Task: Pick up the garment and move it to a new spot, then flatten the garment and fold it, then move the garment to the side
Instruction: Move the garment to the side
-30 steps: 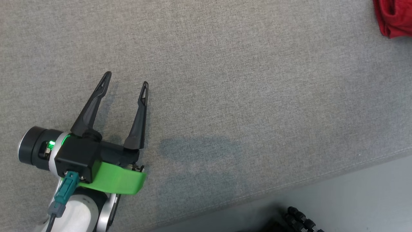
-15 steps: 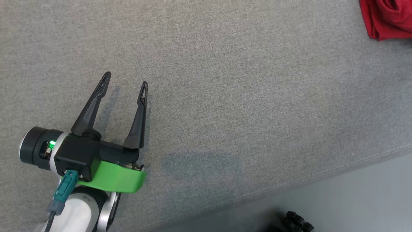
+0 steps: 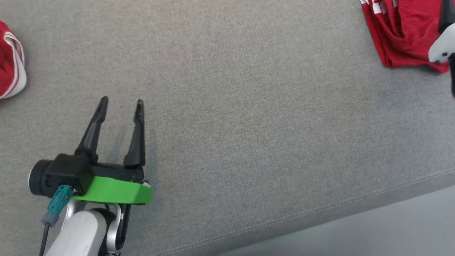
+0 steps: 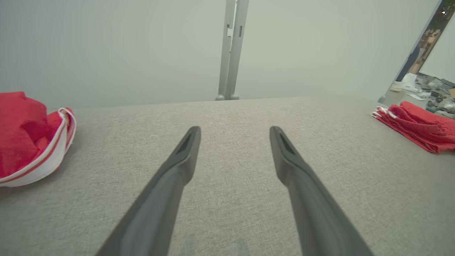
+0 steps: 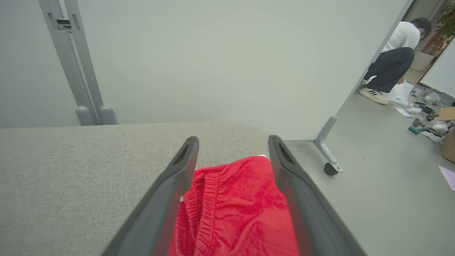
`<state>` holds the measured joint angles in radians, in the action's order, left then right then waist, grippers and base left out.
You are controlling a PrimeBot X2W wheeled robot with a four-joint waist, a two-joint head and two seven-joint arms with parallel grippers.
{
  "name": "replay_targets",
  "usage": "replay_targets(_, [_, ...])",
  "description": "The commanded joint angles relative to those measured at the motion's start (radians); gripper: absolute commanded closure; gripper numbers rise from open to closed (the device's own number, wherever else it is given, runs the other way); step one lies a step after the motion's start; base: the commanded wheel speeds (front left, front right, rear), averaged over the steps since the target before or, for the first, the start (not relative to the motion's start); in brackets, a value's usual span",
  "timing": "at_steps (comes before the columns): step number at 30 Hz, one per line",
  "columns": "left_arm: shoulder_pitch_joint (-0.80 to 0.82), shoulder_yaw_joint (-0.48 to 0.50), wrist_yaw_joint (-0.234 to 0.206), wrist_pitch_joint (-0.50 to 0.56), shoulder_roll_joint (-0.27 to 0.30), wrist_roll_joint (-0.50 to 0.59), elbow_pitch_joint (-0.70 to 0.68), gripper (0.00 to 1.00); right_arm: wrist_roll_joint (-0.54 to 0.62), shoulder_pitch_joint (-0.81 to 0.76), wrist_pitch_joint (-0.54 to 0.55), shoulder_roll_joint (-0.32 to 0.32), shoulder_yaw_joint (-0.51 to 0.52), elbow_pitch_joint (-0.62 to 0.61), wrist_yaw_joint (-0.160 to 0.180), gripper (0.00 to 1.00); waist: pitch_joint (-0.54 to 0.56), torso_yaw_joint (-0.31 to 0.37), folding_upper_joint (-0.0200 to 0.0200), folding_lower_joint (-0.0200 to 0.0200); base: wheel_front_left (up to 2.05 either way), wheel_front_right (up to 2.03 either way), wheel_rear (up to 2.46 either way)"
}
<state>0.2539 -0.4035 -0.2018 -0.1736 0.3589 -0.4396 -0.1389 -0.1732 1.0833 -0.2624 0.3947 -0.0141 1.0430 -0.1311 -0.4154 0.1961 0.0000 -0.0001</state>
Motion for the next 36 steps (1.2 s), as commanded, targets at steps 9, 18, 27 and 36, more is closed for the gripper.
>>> replay_targets(9, [-0.107,0.081,0.025,-0.075,-0.034,-0.101,0.142,0.0,-0.109,-0.246,-0.003,-0.047,-0.107,-0.201,0.001,0.0,0.263,-0.087,0.0,0.0001,0.0,0.0,0.0])
replay_targets(18, [-0.219,0.154,0.011,-0.091,-0.033,-0.101,0.192,0.0,-0.139,-0.496,0.015,-0.117,-0.116,-0.429,0.001,0.0,0.35,-0.124,0.0,0.0001,0.0,0.0,0.0])
replay_targets(27, [-0.317,0.198,0.004,-0.091,-0.052,-0.078,0.191,0.0,-0.045,-0.727,0.058,-0.255,-0.03,-0.694,0.001,0.0,0.4,-0.155,0.0,0.0001,0.0,0.0,0.0])
replay_targets(36, [-0.38,0.22,0.02,-0.092,-0.089,-0.041,0.178,0.0,0.002,-0.917,0.117,-0.339,-0.036,-0.883,0.001,0.0,0.427,-0.184,0.0,0.0001,0.0,0.0,0.0])
